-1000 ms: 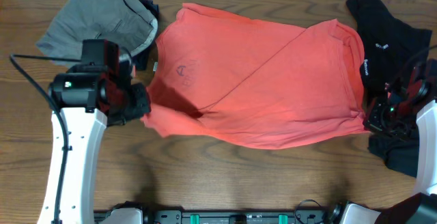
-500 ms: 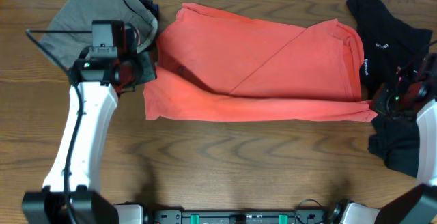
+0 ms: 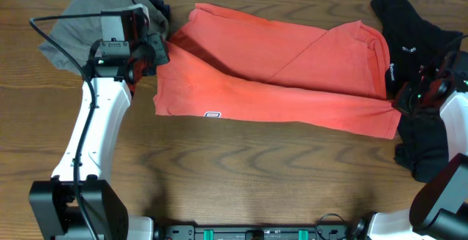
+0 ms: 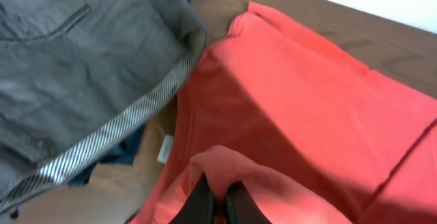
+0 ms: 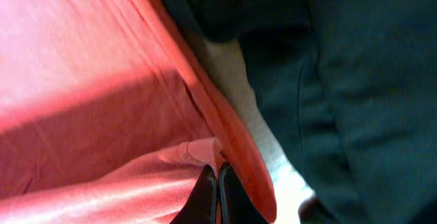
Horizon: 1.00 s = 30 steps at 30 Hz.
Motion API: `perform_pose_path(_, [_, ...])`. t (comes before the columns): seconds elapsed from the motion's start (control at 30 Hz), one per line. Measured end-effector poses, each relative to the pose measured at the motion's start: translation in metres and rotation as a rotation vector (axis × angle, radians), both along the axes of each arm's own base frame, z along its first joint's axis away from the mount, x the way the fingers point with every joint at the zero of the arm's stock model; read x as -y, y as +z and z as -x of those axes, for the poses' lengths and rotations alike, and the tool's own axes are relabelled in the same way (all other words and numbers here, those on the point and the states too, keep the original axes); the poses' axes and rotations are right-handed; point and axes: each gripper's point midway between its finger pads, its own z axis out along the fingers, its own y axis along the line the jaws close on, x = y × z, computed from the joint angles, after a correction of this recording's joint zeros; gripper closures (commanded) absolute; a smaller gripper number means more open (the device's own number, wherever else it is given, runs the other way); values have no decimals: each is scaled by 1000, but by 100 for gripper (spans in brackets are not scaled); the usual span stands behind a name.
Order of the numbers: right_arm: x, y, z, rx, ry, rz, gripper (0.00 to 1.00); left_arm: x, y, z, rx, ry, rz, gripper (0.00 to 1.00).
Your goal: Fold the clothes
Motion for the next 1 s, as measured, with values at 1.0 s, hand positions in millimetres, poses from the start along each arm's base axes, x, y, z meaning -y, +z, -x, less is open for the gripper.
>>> perform_pose_path(1.0, [4, -32, -70, 185, 57, -6, 95, -1, -50, -40, 3, 4, -8, 76])
